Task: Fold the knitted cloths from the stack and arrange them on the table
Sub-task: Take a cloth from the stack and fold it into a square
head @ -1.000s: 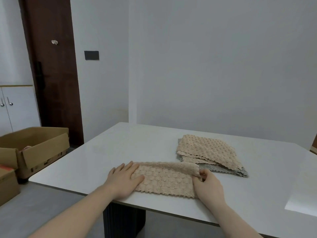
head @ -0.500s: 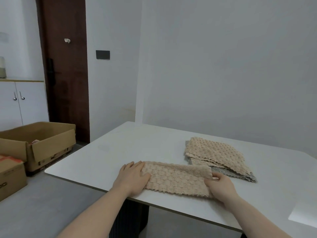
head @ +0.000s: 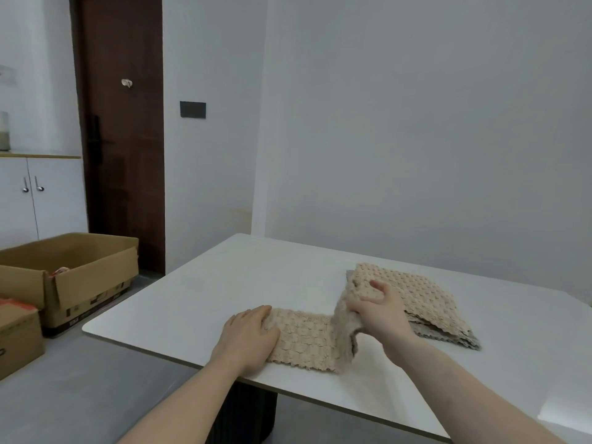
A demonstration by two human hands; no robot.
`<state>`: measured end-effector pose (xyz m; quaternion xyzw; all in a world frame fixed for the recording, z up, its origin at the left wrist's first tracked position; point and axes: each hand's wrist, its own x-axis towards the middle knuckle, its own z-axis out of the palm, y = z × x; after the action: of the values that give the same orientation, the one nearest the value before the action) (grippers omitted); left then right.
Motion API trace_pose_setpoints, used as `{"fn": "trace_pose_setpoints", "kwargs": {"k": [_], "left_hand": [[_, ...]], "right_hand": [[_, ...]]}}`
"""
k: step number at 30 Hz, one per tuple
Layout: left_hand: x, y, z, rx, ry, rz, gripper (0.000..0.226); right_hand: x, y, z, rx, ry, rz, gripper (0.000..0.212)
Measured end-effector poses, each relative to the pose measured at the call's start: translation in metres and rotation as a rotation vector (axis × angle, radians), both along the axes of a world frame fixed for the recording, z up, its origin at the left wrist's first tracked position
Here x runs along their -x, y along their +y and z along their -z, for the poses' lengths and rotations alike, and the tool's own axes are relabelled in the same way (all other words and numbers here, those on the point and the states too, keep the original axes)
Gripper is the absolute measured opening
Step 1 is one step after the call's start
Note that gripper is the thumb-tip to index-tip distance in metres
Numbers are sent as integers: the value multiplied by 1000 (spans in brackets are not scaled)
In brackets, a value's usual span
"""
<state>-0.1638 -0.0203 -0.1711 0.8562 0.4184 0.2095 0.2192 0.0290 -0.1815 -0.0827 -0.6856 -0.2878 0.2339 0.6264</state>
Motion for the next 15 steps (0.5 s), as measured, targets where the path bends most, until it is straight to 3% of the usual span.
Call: {"fn": "trace_pose_setpoints", "kwargs": {"k": [7,11,15], "left_hand": [[4,3,-5,187,-306,-16,24],[6,0,-13,234,-381,-9,40],[9,4,-13,259,-387,-3,60]], "right_hand": [[45,39,2,3,-68,-184,64],[66,53,15,62,-100,-302,54],[68,53,32,137,-39,-389,71]]}}
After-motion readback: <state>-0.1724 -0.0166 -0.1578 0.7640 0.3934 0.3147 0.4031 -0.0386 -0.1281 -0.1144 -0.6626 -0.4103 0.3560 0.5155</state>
